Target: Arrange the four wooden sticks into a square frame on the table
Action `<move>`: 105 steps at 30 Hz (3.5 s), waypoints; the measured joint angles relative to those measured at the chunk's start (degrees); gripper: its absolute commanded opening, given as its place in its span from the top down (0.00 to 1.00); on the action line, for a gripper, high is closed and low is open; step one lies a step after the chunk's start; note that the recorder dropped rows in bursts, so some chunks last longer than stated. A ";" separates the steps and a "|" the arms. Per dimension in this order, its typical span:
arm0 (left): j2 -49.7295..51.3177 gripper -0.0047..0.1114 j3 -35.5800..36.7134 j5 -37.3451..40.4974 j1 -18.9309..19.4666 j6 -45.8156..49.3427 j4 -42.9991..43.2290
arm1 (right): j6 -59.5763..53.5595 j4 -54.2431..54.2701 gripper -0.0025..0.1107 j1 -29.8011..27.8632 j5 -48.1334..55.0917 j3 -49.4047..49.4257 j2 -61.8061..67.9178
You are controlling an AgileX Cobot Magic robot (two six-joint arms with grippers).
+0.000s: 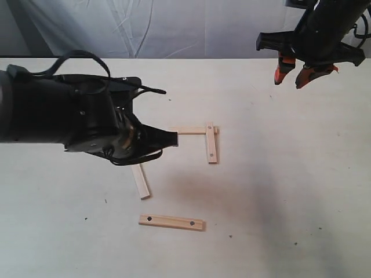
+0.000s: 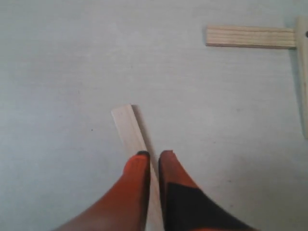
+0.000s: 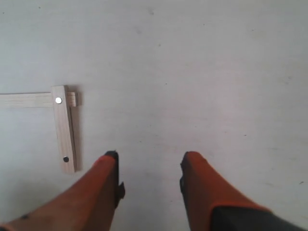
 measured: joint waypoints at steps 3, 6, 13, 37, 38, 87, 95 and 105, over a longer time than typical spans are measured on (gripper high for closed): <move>2.50 0.61 0.00 -0.66 0.20 -2.60 0.82 | 0.00 0.11 0.60 0.00 0.00 0.00 0.00; 4.88 0.55 0.00 -2.05 0.20 -3.97 0.59 | -0.41 0.38 0.60 0.00 0.00 0.00 0.00; 8.53 0.54 0.00 -3.18 0.23 -6.74 -0.75 | -1.11 0.64 0.60 0.00 0.00 0.00 0.00; 5.43 0.96 -9.67 -7.88 0.69 4.87 -0.08 | -1.56 0.31 0.60 -1.61 -0.68 0.00 0.00; 6.13 0.96 -11.18 -7.88 0.69 6.51 -1.04 | -1.56 0.66 0.60 -2.30 -0.68 0.00 0.00; 21.85 0.66 -20.64 -5.74 1.85 12.97 -8.18 | -5.10 3.26 0.60 -6.93 -1.02 0.00 0.00; 15.55 0.69 -20.64 -2.05 2.62 12.97 -7.66 | -5.10 5.13 0.60 -6.26 -0.93 0.00 -0.08; 1.41 0.96 -20.71 15.20 15.60 46.02 -22.15 | -10.60 5.20 0.60 6.54 -1.80 5.82 -5.05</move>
